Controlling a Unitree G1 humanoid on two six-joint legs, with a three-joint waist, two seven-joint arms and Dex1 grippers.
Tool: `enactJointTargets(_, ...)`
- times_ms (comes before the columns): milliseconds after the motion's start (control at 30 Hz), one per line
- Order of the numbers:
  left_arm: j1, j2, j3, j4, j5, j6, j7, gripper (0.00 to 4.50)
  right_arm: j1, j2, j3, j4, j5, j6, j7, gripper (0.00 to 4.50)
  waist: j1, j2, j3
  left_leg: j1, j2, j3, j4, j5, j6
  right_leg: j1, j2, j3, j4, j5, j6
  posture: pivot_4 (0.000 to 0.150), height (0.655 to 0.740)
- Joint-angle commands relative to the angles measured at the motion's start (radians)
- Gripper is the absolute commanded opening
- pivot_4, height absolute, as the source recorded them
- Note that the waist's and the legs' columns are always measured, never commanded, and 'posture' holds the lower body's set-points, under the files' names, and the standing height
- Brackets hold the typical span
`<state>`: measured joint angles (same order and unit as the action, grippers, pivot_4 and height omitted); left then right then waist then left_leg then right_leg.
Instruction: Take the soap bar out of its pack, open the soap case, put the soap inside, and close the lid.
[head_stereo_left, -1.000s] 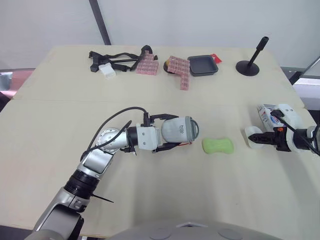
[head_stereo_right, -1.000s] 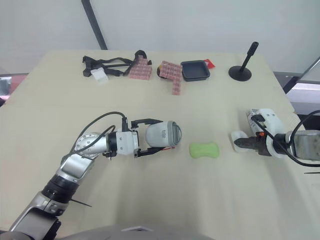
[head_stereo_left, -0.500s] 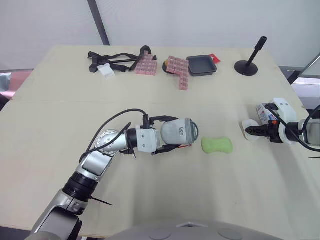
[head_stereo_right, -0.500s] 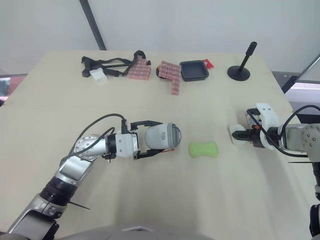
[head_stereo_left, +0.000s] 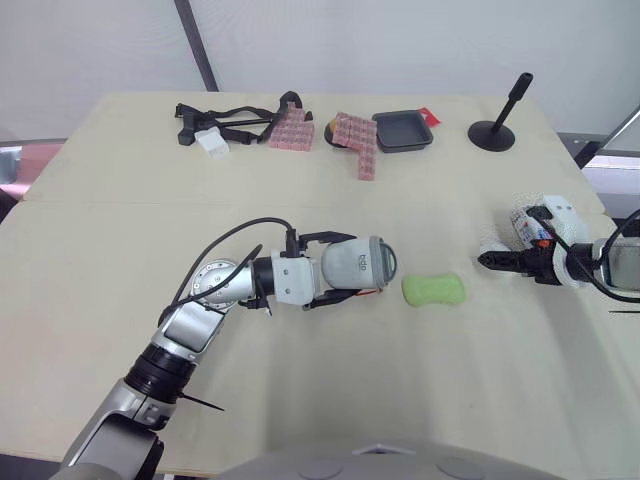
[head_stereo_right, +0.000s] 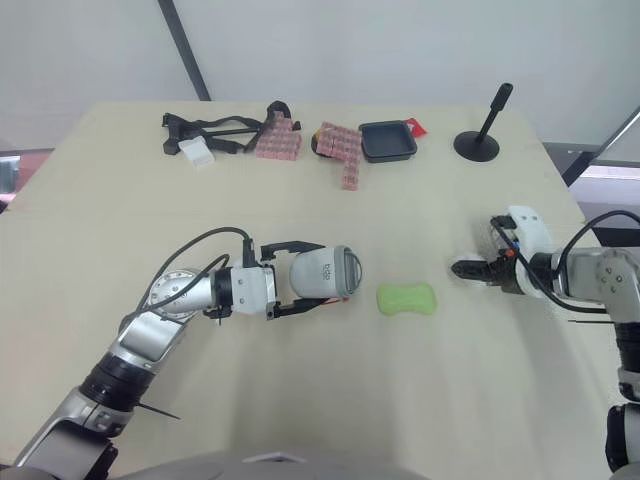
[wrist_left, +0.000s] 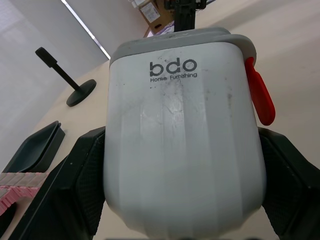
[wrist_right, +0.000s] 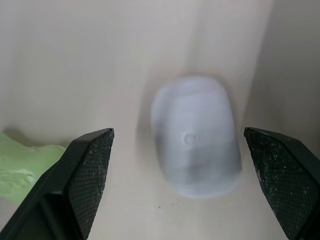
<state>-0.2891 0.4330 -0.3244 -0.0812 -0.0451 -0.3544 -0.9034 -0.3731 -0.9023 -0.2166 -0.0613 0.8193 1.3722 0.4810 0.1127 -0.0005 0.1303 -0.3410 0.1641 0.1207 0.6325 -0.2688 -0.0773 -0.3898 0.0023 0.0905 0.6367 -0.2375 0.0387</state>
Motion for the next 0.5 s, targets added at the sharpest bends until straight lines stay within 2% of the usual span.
enactJointTargets(33, -0.014, 0.011, 0.014, -0.007, -0.016, -0.016, -0.005, 3.47, -0.009, -0.015, -0.071, -0.089, 0.036, -0.047, 0.070, 4.47, 0.000, 0.000, 0.000, 0.000, 0.000, 0.000, 0.000, 0.000, 0.000, 0.000, 0.000, 0.000, 0.000, 0.000, 0.000, 0.150, 0.7400)
enactJointTargets(133, -0.023, 0.014, 0.015, 0.008, -0.019, -0.020, -0.011, 3.47, 0.033, 0.002, -0.108, -0.168, 0.038, -0.199, 0.184, 4.47, 0.002, 0.000, 0.000, 0.000, 0.000, 0.000, 0.000, 0.000, 0.000, 0.000, 0.000, 0.000, 0.000, 0.000, 0.000, 0.150, 0.7400)
enactJointTargets(233, -0.034, 0.017, 0.012, 0.024, -0.030, -0.014, -0.028, 3.47, 0.149, 0.027, -0.105, -0.285, -0.005, -0.450, 0.365, 4.47, 0.006, 0.000, 0.000, 0.000, 0.001, 0.000, 0.000, 0.000, 0.000, 0.000, 0.000, -0.001, 0.001, 0.000, 0.000, 0.150, 0.7400)
enactJointTargets(367, -0.038, 0.025, 0.008, 0.028, -0.051, 0.038, -0.059, 3.47, 0.309, 0.102, -0.056, -0.349, -0.127, -0.798, 0.533, 4.47, 0.006, 0.000, 0.000, -0.002, 0.002, 0.000, 0.000, 0.000, 0.000, -0.001, -0.001, -0.002, 0.002, 0.000, 0.000, 0.150, 0.7400)
enactJointTargets(500, -0.037, 0.037, 0.009, 0.016, -0.069, 0.097, -0.085, 3.47, 0.409, 0.143, 0.003, -0.317, -0.288, -1.135, 0.655, 4.47, -0.006, 0.000, 0.000, -0.006, 0.003, 0.001, 0.001, 0.001, 0.002, -0.005, -0.004, -0.003, 0.003, 0.000, 0.000, 0.150, 0.7400)
